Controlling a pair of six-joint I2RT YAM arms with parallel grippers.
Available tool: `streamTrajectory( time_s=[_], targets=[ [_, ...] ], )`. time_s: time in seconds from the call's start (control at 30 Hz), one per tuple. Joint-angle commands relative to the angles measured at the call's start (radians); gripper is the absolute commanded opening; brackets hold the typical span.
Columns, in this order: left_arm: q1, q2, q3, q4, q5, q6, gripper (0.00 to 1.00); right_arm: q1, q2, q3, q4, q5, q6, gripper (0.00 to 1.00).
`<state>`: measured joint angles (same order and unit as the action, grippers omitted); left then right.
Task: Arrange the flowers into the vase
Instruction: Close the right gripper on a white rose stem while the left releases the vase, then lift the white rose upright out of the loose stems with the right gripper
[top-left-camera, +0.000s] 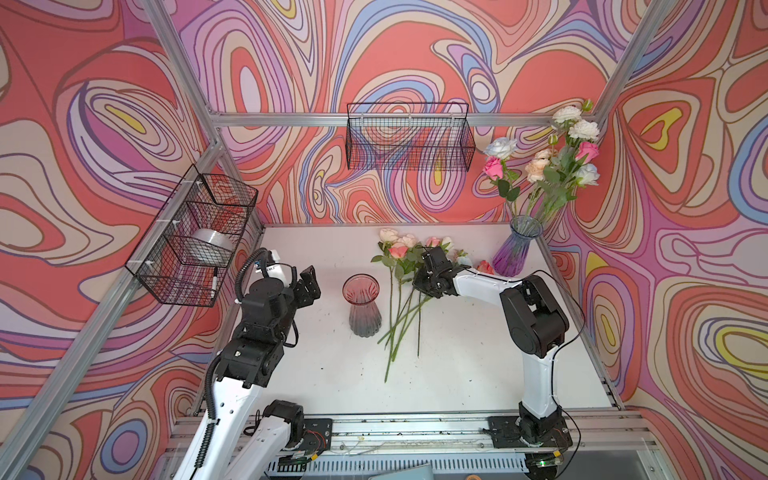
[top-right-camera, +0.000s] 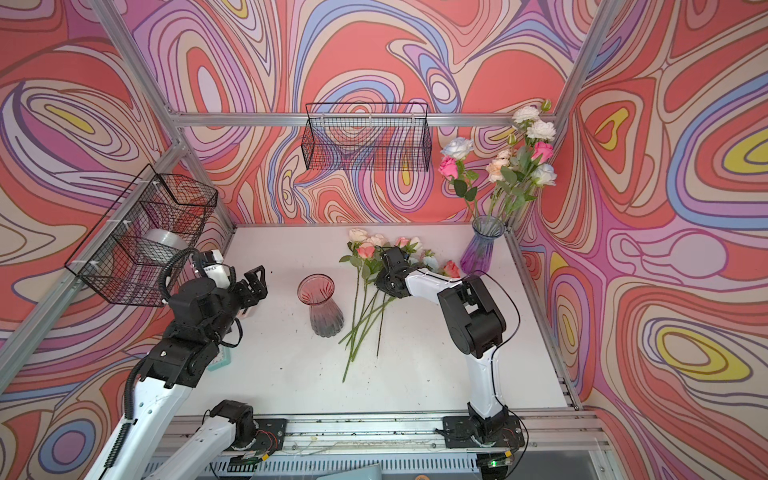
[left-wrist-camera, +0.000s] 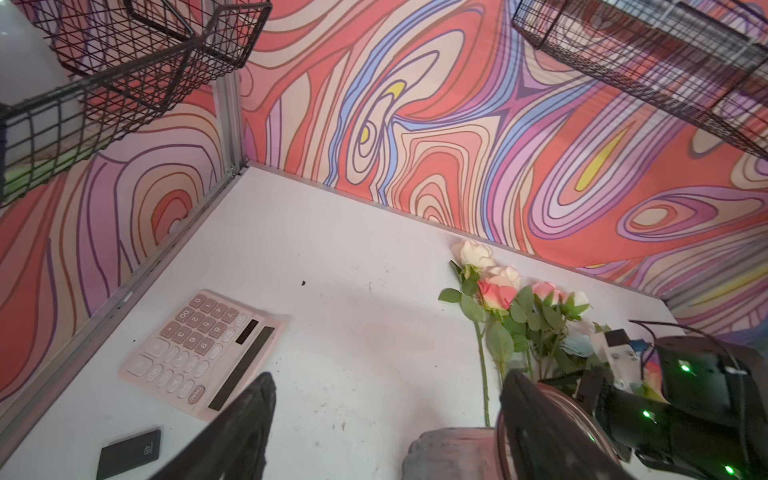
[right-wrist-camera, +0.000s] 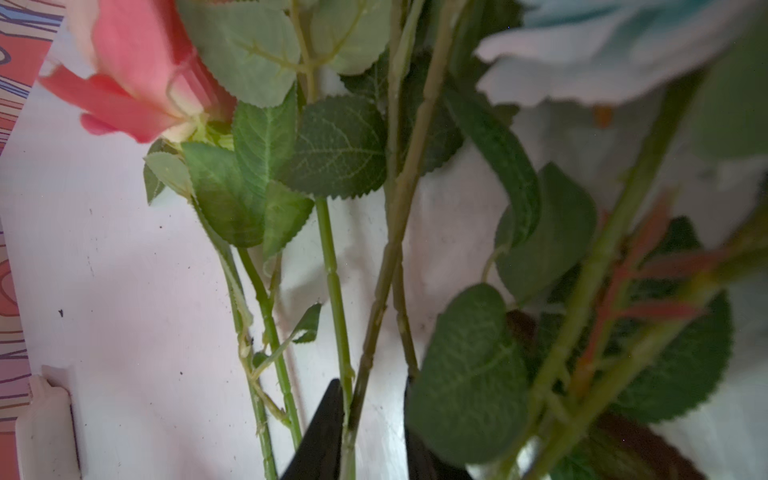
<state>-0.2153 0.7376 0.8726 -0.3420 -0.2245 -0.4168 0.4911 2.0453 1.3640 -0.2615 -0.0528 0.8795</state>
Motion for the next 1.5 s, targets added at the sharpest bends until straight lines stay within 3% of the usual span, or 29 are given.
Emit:
streamTrajectory(
  time_s=[0.0, 0.3, 0.7, 0.97, 1.13, 1.27, 1.47],
  targets=[
    [0.02, -0.025, -0.016, 0.12, -0.067, -0.038, 0.85, -0.011, 0.039, 0.03, 0.004, -0.006, 0.012, 0.24],
    [0.068, -0.036, -0.04, 0.103, 0.01, -0.08, 0.84, -0.026, 0.038, 0.042, 0.033, -0.012, 0.031, 0.0],
    [0.07, -0.041, -0.056, 0.11, 0.07, -0.091, 0.84, 0.002, -0.229, -0.036, 0.035, 0.012, -0.018, 0.0],
    [0.07, -0.051, -0.076, 0.142, 0.119, -0.101, 0.85, 0.092, -0.464, -0.041, 0.067, 0.115, -0.229, 0.0],
    [0.072, -0.081, -0.107, 0.244, 0.313, -0.103, 0.89, 0.207, -0.556, 0.052, 0.12, 0.193, -0.418, 0.0],
    [0.071, -0.104, -0.151, 0.38, 0.537, -0.128, 0.94, 0.266, -0.571, 0.151, 0.173, 0.216, -0.522, 0.0],
    [0.073, -0.009, -0.12, 0.468, 0.845, -0.188, 0.98, 0.307, -0.515, 0.273, 0.276, 0.197, -0.565, 0.0]
  ],
)
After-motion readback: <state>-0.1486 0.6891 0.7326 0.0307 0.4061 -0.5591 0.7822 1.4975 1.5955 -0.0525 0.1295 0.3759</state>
